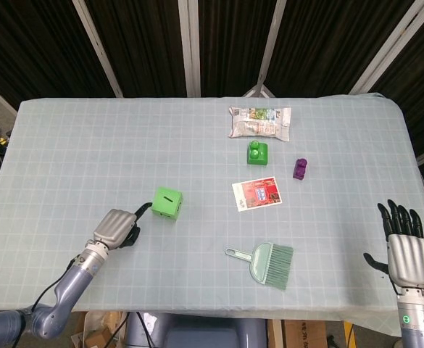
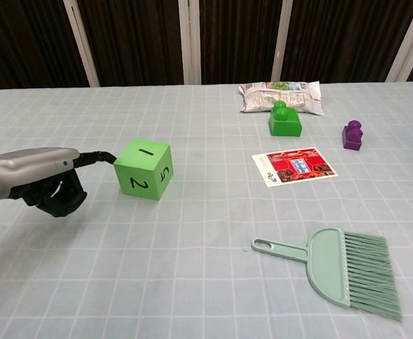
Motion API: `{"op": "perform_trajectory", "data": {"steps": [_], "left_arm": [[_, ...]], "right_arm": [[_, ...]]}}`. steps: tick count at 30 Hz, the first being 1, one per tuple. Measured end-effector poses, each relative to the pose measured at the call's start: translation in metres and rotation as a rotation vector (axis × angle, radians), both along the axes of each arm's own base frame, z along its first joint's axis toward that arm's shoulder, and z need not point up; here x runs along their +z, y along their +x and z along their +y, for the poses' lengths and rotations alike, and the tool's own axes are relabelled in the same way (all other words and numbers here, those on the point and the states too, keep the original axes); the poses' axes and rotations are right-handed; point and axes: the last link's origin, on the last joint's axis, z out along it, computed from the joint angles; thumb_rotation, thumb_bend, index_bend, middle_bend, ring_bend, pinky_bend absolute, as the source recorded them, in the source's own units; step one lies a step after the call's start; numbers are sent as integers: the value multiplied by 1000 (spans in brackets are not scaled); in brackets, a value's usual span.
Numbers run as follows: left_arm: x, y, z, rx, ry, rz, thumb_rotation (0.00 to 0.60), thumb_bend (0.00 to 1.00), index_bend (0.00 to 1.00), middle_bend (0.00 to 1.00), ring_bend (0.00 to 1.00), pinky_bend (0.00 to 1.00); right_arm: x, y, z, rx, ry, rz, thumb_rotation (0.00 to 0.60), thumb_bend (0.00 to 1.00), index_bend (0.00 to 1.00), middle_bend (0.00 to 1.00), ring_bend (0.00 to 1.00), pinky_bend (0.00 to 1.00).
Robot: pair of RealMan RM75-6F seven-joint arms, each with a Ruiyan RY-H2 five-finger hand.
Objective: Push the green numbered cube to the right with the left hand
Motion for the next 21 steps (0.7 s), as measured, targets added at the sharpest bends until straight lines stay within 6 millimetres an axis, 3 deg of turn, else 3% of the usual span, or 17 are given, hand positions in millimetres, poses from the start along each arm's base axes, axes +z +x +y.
{"op": "perform_trajectory", "data": {"steps": [21], "left_arm": [[-12,22,-23,-96,-70,-13,600,771,87,830,698,727]], "right_arm": [[1,-1,0,-5,-4,-5,600,71,82,0,0,0]]}}
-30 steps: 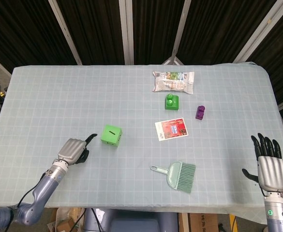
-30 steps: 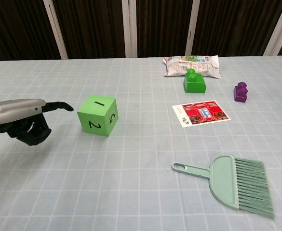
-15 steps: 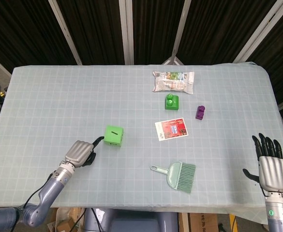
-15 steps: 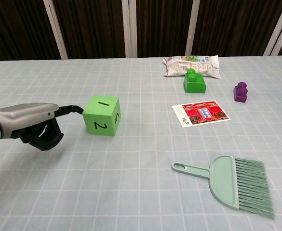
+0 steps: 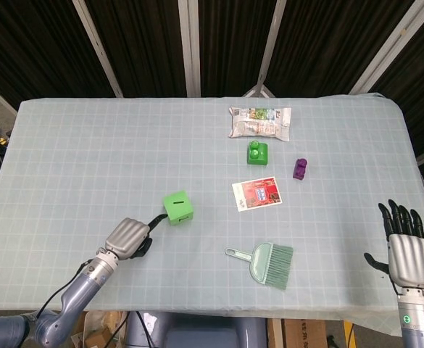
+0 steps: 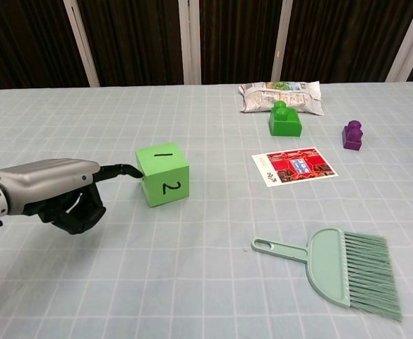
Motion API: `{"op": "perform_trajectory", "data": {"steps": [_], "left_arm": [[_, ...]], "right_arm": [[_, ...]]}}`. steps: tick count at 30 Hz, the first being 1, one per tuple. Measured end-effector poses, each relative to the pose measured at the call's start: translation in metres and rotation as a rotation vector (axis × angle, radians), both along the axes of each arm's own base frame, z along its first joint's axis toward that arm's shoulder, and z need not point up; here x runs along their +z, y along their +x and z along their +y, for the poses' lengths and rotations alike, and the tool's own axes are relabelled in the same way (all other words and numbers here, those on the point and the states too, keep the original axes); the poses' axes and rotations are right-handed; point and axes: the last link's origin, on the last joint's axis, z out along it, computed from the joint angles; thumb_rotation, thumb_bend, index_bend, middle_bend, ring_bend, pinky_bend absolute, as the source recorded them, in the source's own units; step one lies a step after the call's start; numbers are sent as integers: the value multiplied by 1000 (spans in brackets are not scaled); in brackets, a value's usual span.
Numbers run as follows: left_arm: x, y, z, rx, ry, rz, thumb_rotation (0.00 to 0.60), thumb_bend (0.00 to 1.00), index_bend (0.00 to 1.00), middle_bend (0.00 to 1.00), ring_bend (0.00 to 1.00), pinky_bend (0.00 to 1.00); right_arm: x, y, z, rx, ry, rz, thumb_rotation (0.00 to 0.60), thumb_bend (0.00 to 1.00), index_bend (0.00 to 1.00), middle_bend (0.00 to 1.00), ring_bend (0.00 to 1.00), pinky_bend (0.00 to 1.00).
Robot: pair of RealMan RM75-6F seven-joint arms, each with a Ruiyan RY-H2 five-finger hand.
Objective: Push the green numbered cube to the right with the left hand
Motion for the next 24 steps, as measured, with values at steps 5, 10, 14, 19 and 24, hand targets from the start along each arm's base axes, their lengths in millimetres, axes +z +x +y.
{"op": "perform_trajectory", "data": {"steps": [5,10,14,19,24], "left_arm": [[-4,6,-5,-24,-13,15,600,771,87,830,698,727],[-7,15,-7,-45,-16,17,600,771,87,830,698,727],[-9,20,-6,-60,-8,19,600,771,87,830,698,727],[-11,26,-4,-67,1,28,600,771,87,830,698,727],[-17,32,-3,-74,-7,35,600,771,87,830,699,727]], "right_arm": [[1,-1,0,-4,-2,-3,600,72,82,0,0,0],[2,-1,0,-5,-4,-3,600,72,82,0,0,0],[2,-1,0,-4,-6,-5,600,72,82,0,0,0],[2,-2,0,-6,-6,-4,600,72,82,0,0,0],[1,-2,-1,-7,-4,-3,600,72,82,0,0,0]]}}
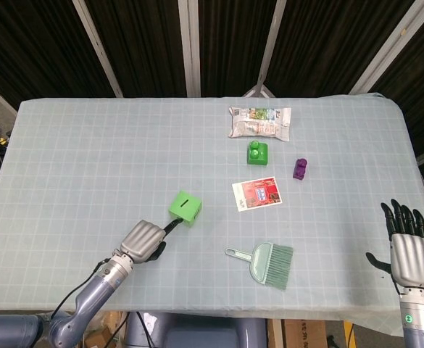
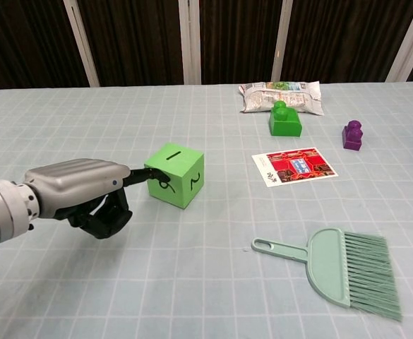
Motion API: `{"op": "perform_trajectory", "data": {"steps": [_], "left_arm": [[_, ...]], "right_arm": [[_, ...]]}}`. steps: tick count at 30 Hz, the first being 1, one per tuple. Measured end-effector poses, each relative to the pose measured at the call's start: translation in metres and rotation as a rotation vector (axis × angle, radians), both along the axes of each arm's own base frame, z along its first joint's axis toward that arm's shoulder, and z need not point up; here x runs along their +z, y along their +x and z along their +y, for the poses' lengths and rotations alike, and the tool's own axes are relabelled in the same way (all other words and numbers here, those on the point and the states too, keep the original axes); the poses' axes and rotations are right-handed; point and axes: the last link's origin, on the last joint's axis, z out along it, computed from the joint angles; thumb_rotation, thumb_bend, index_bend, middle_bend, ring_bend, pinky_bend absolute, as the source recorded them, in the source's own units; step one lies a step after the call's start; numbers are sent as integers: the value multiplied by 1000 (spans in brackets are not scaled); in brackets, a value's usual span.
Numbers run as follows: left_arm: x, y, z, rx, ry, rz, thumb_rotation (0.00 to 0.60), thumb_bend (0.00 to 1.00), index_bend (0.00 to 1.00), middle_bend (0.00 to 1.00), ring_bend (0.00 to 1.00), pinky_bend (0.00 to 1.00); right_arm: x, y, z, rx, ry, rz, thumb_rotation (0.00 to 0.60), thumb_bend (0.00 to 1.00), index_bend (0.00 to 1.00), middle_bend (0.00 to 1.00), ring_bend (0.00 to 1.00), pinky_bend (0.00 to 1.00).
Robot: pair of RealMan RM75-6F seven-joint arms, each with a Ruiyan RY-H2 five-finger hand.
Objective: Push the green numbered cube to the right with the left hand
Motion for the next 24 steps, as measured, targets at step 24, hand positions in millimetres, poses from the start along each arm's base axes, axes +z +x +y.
{"op": "perform_trajectory", "data": {"steps": [24], "left_arm": [[-14,22,11,8,-54,-10,600,771,87,829,699,727]], "right_arm": [[-3,1,-1,0,17,0,600,71,82,0,0,0]]}}
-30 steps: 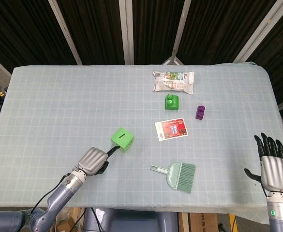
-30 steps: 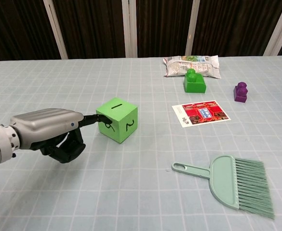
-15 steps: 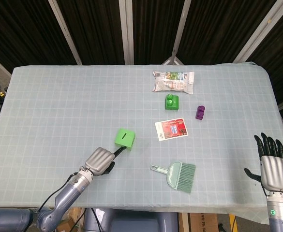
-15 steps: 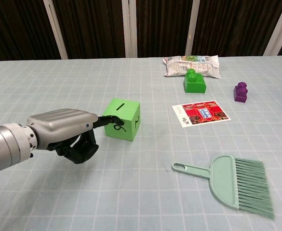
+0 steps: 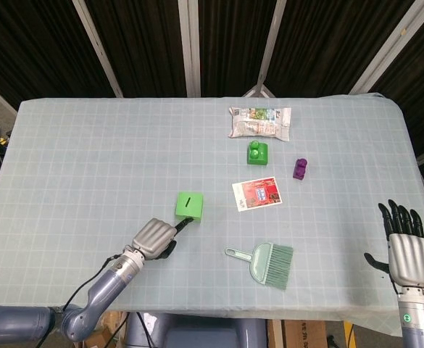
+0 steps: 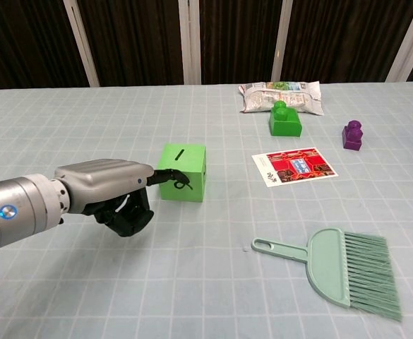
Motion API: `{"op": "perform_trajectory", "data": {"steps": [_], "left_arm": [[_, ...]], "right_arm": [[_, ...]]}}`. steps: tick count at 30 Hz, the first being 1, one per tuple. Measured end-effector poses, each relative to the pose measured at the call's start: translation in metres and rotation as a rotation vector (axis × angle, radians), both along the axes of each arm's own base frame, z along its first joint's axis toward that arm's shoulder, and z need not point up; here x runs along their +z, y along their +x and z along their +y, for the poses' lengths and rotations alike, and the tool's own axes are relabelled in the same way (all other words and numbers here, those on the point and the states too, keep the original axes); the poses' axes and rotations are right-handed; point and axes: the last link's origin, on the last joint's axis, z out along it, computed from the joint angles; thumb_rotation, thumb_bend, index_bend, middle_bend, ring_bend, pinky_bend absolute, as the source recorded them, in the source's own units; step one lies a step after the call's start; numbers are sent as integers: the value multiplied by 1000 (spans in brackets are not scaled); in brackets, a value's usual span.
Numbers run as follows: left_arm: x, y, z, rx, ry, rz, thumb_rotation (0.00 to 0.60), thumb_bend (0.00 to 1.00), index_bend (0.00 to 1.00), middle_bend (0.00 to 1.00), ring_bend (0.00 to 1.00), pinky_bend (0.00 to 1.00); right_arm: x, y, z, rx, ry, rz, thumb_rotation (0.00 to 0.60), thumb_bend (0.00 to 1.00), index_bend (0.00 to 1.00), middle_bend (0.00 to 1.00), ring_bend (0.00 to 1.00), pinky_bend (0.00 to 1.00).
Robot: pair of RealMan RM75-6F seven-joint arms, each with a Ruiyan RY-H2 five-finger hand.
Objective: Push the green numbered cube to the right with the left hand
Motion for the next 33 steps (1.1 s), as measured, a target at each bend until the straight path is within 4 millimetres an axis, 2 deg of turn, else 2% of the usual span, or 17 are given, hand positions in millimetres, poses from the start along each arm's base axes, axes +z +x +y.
{"op": "perform_trajectory", "data": {"steps": [9,15,18,21,23,25,29,33], "left_arm": [[1,7,-5,-21,0,-17,600,769,108,829,698,727],[15,7,-15,-12,-35,-51,600,732,194,820,697,727],[30,8,-22,12,-76,-92,600,650,238,791,670,726],[52,6,-28,47,-103,-136,600,499,239,736,609,702],[71,-1,-28,47,-64,-136,600,407,241,668,534,638],[89,-9,-27,29,23,-124,600,346,241,559,416,527],[118,-24,-31,-8,260,-105,600,312,240,337,218,329],[150,-49,-45,0,540,-68,600,297,221,255,152,256]], "right_arm": [[1,0,0,1,-1,-3,600,72,82,0,0,0],[0,-1,0,-4,0,0,600,71,82,0,0,0],[-1,-1,0,-7,3,3,600,72,82,0,0,0],[-1,0,0,-7,0,4,600,71,82,0,0,0],[-2,1,1,-4,3,7,600,71,82,0,0,0],[-3,1,1,-2,9,9,600,71,82,0,0,0],[-5,2,1,2,20,12,600,72,81,0,0,0],[-6,4,1,11,28,14,600,72,82,0,0,0]]}}
